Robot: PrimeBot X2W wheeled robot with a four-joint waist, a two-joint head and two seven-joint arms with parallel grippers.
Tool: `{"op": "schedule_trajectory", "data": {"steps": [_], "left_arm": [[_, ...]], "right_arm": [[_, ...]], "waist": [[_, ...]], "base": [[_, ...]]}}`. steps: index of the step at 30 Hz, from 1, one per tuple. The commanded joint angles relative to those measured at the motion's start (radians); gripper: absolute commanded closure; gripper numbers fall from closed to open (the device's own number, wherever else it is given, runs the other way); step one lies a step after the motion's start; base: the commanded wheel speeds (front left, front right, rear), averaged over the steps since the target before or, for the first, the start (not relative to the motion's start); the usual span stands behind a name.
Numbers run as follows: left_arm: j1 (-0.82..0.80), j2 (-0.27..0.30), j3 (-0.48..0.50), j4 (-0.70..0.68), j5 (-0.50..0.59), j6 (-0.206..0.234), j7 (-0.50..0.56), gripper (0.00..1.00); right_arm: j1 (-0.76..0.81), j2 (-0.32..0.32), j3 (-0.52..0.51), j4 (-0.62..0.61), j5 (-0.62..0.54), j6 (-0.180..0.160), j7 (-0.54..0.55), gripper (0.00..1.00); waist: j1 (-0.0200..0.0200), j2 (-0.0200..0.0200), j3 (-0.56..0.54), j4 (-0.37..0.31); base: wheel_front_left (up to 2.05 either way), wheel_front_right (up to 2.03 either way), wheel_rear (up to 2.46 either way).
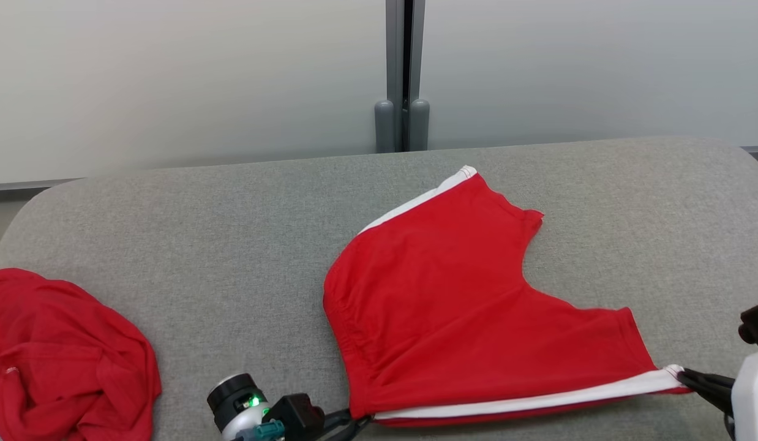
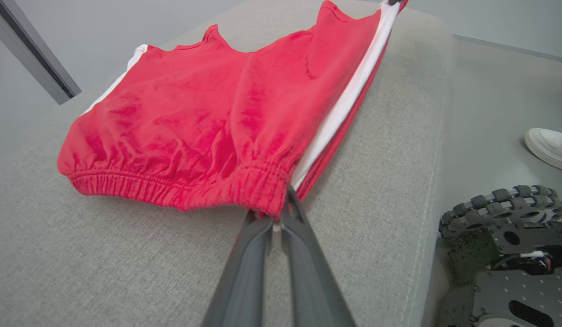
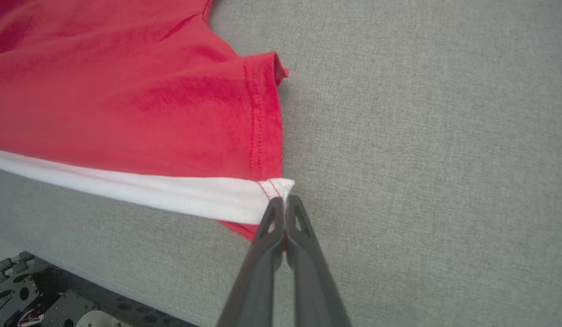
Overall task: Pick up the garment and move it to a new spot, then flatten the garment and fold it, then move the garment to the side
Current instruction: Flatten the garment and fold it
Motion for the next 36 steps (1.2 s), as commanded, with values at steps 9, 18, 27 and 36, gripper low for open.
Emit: {"op": "schedule_trajectory", "data": {"steps": [9,18,27,36], "left_arm": [[0.011,0.039,-0.017,-0.082,-0.045,0.001,0.018,1.0],[-0.114,-0.014,0.058,-0.068,-0.041,0.008,0.004,1.0],[-0.222,-0.076,0.141,-0.032,-0.002,0.019,-0.003,1.0],[-0.31,-0.163,0.23,0.041,0.03,0.01,-0.003,1.0]], "right_arm": [[0.024,-0.094,-0.078,-0.101,0.024,-0.001,0.043,1.0],[-0.106,-0.002,-0.192,-0.058,-0.041,-0.001,0.062,1.0],[-0.324,0.079,-0.246,0.03,-0.138,-0.001,0.084,1.0],[-0.534,0.107,-0.24,0.116,-0.237,-0.001,0.076,1.0]], "waist": [[0.0,-0.0001,0.01,0.01],[0.0,-0.0001,0.084,0.078],[0.0,-0.0001,0.21,0.146],[0.0,-0.0001,0.354,0.217]], "base": [[0.0,0.0,0.0],[0.0,0.0,0.0],[0.0,0.0,0.0],[0.0,0.0,0.0]]}}
